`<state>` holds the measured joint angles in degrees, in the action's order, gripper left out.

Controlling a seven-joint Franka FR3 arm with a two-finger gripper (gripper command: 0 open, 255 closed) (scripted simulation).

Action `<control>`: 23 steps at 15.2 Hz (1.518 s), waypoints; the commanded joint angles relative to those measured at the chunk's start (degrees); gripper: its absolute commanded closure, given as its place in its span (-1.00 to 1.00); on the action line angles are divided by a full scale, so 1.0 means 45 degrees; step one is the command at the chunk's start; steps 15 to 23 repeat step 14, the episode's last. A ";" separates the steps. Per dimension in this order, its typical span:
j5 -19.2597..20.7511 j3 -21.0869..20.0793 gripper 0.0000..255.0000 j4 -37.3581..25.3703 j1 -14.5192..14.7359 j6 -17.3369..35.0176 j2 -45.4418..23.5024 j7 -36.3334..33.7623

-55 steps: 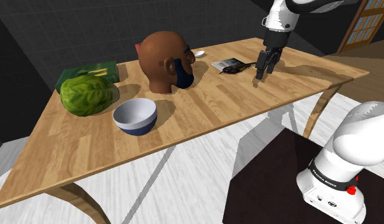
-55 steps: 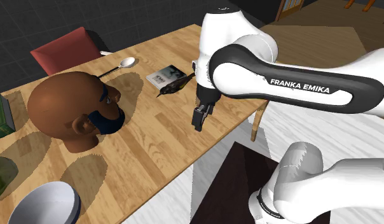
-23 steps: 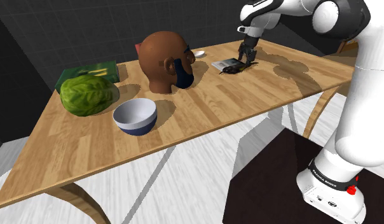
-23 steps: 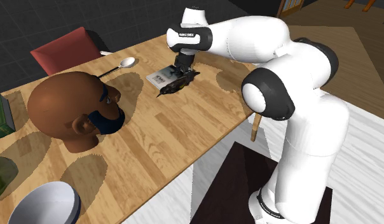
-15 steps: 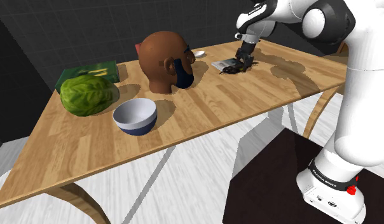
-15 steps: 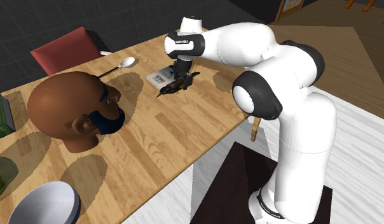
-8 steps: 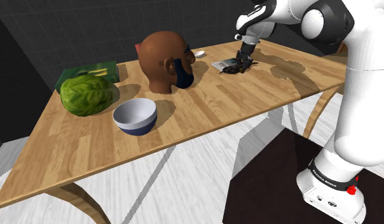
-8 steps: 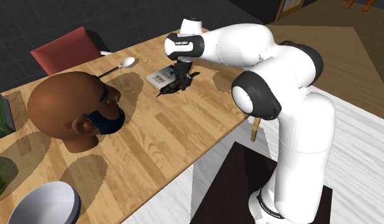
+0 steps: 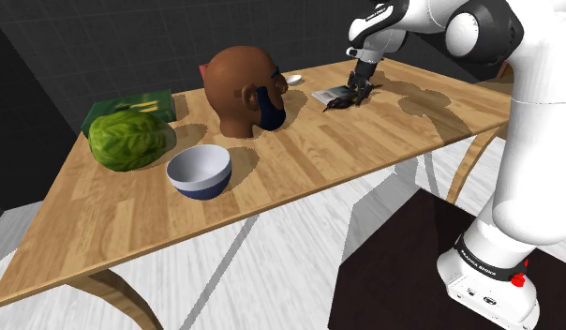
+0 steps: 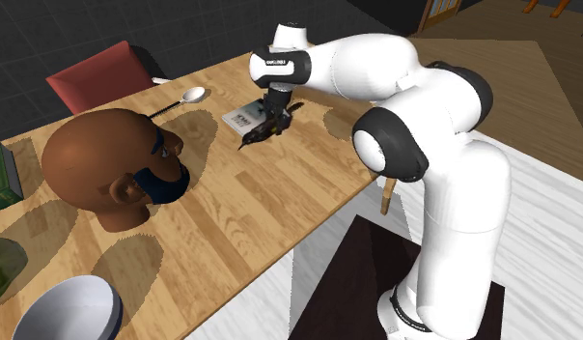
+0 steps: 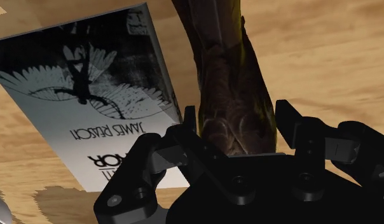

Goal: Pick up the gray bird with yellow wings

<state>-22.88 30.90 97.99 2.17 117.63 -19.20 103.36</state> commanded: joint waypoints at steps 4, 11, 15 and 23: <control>0.0248 0.0091 1.00 -0.0499 0.0030 -0.0694 0.0265 -0.0259; 0.0498 0.0183 1.00 -0.1404 0.0006 -0.1750 0.0488 -0.0577; 0.0529 0.0195 1.00 -0.1569 -0.0004 -0.1929 0.0511 -0.0624; 0.0529 0.0195 1.00 -0.1569 -0.0004 -0.1929 0.0511 -0.0624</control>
